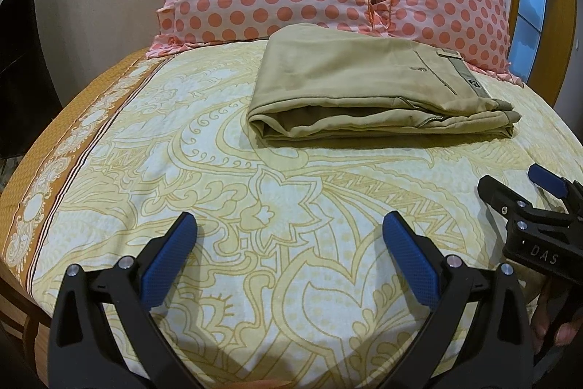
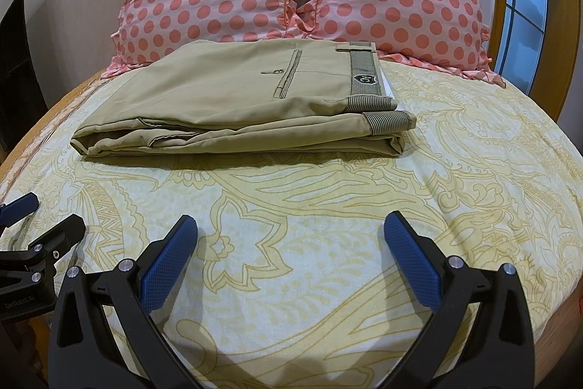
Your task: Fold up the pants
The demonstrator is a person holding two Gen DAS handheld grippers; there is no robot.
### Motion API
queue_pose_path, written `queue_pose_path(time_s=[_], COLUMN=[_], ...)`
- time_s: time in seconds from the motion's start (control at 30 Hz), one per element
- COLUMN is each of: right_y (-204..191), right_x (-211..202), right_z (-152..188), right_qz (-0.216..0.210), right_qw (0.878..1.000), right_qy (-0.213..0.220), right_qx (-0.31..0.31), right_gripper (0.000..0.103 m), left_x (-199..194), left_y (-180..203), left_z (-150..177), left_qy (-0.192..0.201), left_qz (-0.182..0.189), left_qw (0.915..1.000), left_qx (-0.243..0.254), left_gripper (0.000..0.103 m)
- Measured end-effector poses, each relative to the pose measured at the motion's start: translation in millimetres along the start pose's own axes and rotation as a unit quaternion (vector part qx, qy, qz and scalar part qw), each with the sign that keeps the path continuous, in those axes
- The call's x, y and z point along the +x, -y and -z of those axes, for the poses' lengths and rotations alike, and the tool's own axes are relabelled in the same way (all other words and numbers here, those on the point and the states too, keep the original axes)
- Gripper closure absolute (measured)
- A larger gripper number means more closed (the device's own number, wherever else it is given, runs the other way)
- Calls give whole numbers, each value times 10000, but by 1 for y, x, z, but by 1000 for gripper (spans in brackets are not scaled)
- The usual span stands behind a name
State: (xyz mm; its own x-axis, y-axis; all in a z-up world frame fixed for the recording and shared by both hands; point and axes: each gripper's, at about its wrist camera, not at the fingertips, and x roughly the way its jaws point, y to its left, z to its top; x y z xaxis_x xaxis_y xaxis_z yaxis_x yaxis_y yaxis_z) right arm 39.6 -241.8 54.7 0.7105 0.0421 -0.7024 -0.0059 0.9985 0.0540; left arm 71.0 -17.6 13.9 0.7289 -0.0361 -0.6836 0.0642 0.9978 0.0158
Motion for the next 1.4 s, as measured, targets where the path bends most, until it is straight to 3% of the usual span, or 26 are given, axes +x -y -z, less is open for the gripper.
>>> queue_pose_path(time_s=[1.4], right_y=[2], right_x=[2], right_z=[1], right_qz=[-5], right_qw=[10000], right_qy=[21], right_qx=[-2], right_gripper=[1], left_x=[2], left_y=[-3], left_z=[-3], left_qy=[-11], left_qz=[6], left_qw=[10000], left_qx=[9], left_gripper=[2])
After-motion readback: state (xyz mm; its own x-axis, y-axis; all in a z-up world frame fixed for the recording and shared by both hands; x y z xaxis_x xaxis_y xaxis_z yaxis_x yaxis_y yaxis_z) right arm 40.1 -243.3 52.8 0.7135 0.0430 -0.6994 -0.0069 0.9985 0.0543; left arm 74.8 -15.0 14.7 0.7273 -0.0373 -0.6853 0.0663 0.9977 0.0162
